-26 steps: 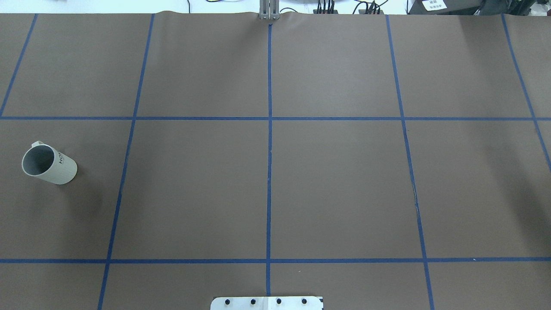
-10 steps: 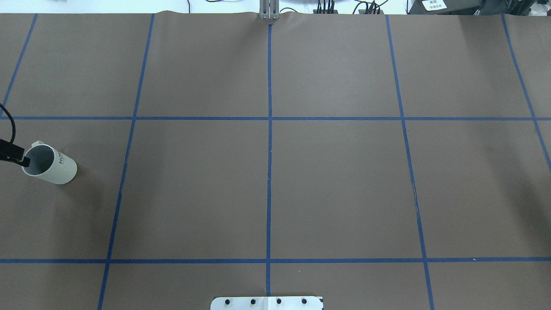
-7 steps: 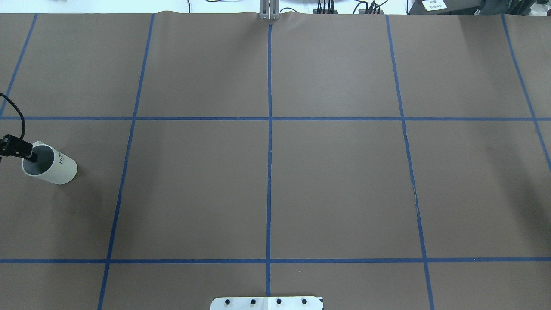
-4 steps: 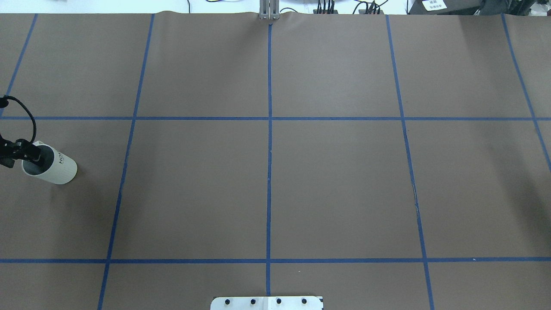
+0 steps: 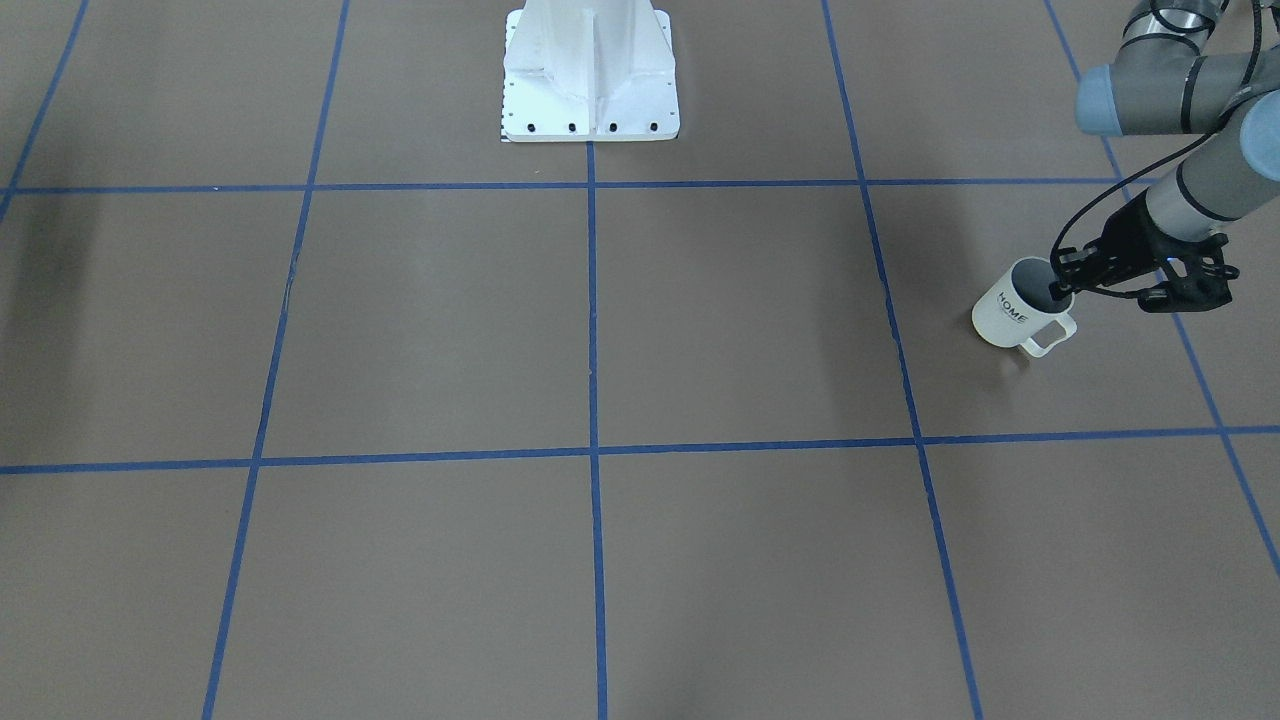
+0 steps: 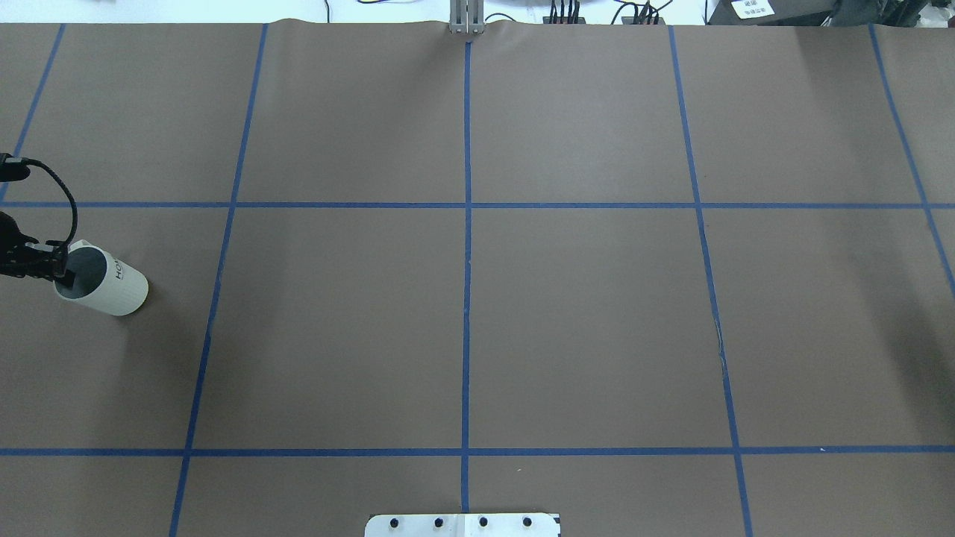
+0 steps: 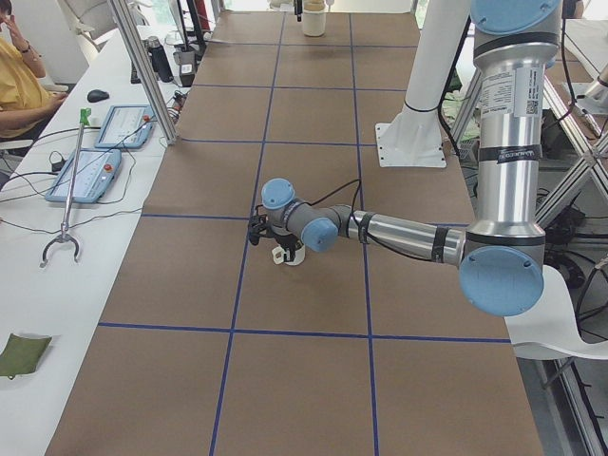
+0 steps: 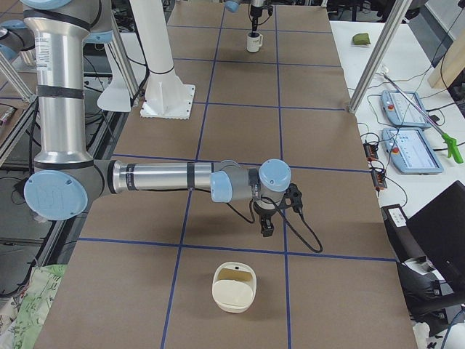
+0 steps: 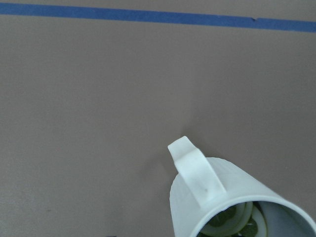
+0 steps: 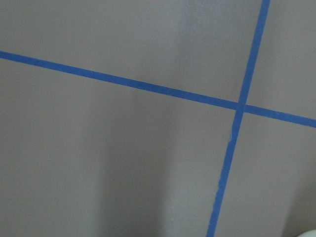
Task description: Left arm hands cup to right arm to dump lemon
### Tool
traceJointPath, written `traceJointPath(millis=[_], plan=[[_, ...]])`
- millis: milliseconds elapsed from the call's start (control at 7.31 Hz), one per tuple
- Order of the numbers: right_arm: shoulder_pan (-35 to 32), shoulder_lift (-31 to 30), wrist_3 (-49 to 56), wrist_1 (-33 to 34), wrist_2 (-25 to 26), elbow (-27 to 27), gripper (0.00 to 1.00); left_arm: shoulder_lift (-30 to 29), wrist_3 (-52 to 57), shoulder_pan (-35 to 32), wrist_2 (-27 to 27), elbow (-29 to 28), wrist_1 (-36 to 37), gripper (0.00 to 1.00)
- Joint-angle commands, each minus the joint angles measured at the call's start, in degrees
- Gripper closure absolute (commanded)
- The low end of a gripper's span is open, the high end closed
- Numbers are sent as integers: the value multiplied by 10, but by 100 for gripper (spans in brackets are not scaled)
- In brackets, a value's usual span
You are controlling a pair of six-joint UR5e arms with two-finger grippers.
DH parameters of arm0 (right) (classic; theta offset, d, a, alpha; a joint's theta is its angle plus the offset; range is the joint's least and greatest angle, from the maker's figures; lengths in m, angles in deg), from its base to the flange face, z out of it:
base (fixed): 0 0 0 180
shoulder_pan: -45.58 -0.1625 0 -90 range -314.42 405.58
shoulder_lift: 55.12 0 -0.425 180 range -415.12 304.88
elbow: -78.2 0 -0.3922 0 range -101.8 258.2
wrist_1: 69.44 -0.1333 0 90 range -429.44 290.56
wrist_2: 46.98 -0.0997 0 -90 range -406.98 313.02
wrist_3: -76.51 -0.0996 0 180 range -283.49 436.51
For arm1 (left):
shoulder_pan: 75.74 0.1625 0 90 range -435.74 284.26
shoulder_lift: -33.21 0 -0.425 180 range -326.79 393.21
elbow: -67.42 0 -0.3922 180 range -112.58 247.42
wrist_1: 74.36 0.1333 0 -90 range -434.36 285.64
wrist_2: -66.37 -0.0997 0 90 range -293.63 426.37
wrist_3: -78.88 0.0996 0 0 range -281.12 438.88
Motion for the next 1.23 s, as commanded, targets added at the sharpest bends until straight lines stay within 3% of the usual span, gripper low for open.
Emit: traceJointPath(millis=[0, 274, 411, 684, 821, 958, 1095], plan=[[43, 6, -32, -55, -9, -4, 0, -70, -81, 0, 28, 11, 56, 100], [118, 15, -246, -250, 11, -1, 0, -170, -176, 8, 39, 17, 132, 100], [174, 24, -332, -347, 62, -3, 1, -203, -218, 29, 38, 17, 137, 100], [252, 105, -512, -398, 116, -7, 1, -284, -282, 78, 31, 5, 189, 100], [293, 140, -537, -398, 141, -21, 0, -364, -288, 91, 12, -12, 276, 100], [358, 163, -541, -398, 235, -41, 1, -437, -298, 96, -3, -46, 348, 100], [455, 172, -566, -398, 412, -80, 1, -480, -307, 99, -3, -82, 359, 100]])
